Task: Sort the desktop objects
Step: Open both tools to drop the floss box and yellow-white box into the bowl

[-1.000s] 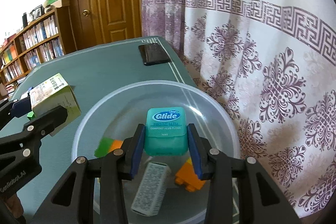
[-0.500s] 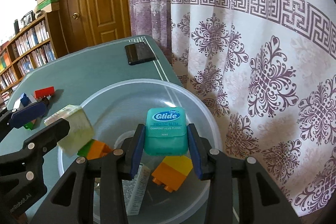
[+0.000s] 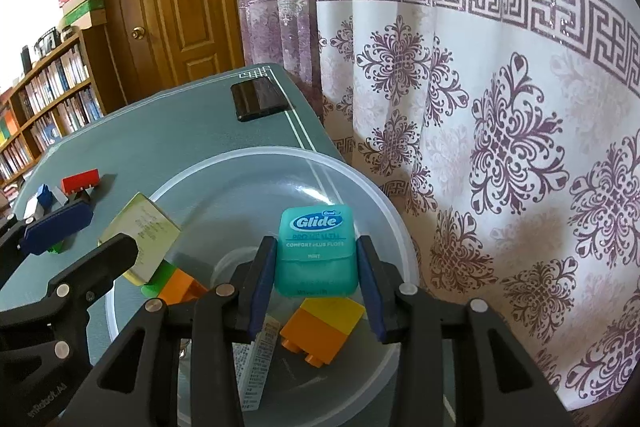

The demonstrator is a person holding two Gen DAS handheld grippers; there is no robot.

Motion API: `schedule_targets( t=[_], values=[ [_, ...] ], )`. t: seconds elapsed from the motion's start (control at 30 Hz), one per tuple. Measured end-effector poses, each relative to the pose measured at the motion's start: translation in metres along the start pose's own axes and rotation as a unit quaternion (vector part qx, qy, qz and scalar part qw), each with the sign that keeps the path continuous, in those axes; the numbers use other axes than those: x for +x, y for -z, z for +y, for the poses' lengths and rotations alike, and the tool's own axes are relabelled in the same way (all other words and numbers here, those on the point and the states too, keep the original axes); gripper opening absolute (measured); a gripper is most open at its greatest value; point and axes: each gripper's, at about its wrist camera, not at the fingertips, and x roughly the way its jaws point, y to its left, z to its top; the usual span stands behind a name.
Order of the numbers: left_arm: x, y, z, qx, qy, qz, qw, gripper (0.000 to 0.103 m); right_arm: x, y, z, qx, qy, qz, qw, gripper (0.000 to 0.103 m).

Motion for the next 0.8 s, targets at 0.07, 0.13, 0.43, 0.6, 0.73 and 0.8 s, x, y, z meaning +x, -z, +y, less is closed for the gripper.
schedule_targets(
  t=[0.07,0.13,0.43,0.6,0.73,0.8],
  values=[
    [0.000,0.000,0.002,-0.006,0.003,0.001,1.0000,0.054,0.002,0.000,-0.001,0.006,-0.003,0.006,1.000,0.057],
    [0.001,0.000,0.004,-0.011,0.005,0.003,0.9999,0.055,0.001,0.000,-0.003,0.011,0.000,0.002,1.000,0.071],
    [-0.004,0.000,0.029,-0.044,0.000,-0.001,0.9990,0.069,-0.004,-0.001,-0.002,0.013,0.006,-0.010,1.000,0.072],
    [-0.008,-0.001,0.048,-0.069,0.001,-0.004,0.9976,0.069,-0.003,-0.001,-0.003,0.016,0.008,-0.010,1.000,0.071],
    [-0.009,0.000,0.057,-0.080,-0.006,-0.003,0.9967,0.069,-0.003,0.000,-0.001,0.013,0.007,-0.010,1.000,0.071],
    [-0.009,0.001,0.058,-0.081,-0.010,-0.002,0.9967,0.069,-0.002,0.000,0.001,0.010,0.005,-0.008,1.000,0.071]
  ],
)
